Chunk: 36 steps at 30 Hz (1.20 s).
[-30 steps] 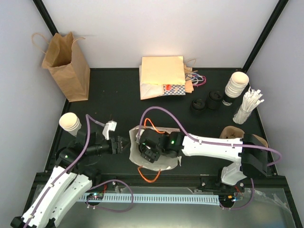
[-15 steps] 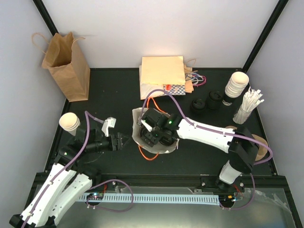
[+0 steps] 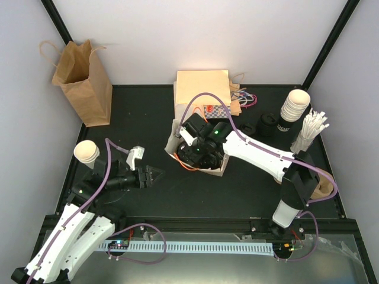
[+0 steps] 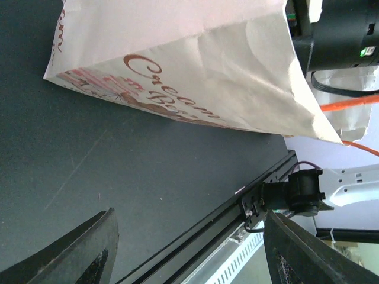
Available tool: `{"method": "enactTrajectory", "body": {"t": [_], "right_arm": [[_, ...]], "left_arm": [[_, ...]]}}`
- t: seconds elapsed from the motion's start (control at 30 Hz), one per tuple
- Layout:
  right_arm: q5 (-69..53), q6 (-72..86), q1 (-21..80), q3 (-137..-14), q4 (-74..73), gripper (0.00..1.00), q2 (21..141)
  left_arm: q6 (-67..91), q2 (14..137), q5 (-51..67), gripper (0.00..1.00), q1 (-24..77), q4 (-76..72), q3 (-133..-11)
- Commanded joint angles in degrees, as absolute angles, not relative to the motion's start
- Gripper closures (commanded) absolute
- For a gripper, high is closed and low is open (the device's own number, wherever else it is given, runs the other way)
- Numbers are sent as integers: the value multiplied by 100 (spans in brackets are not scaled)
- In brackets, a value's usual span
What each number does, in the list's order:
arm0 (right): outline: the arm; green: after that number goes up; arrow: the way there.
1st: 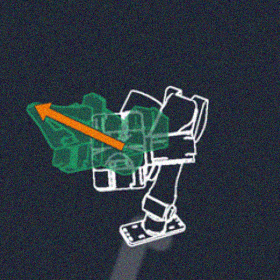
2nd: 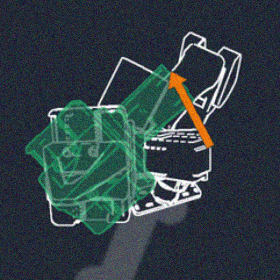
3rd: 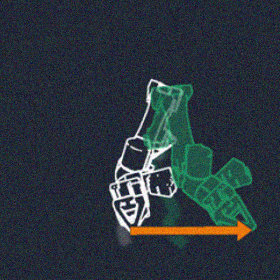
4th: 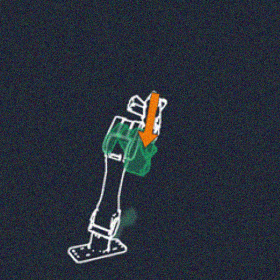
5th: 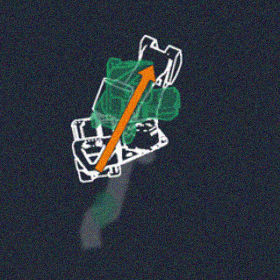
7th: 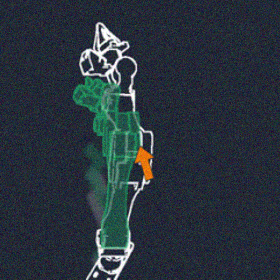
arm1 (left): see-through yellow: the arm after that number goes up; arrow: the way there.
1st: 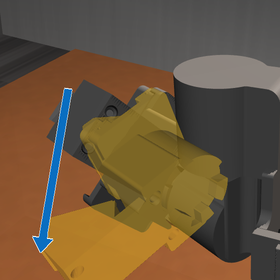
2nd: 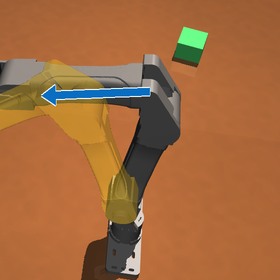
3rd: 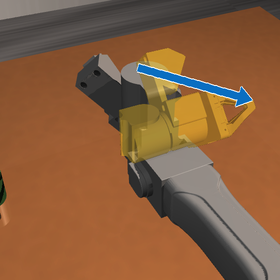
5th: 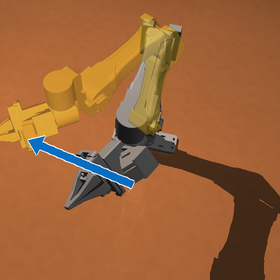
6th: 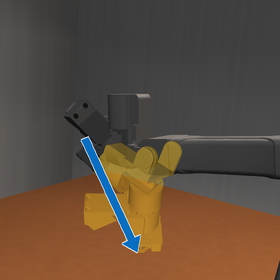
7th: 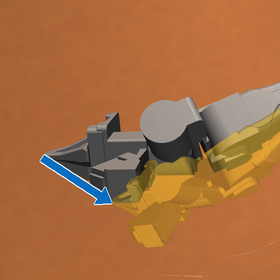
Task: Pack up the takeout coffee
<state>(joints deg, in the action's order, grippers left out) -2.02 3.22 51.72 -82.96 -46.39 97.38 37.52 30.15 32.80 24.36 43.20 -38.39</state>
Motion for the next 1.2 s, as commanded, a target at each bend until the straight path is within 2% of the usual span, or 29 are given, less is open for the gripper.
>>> {"method": "enactTrajectory", "body": {"t": [0.0, 0.53, 1.17], "right_arm": [[-332, 229, 5042, -8633, -4903, 24, 9732], [-620, 321, 4485, -9528, -5561, 22, 9562], [-41, 597, 4485, -10736, -6465, 22, 9354]], "left_arm": [[3678, 3032, 3269, 31, 2399, 4390, -4127], [3912, 4156, 4039, 31, 2497, 2757, -4259], [3691, 5361, 3685, 34, 2624, 1624, -4779]]}}
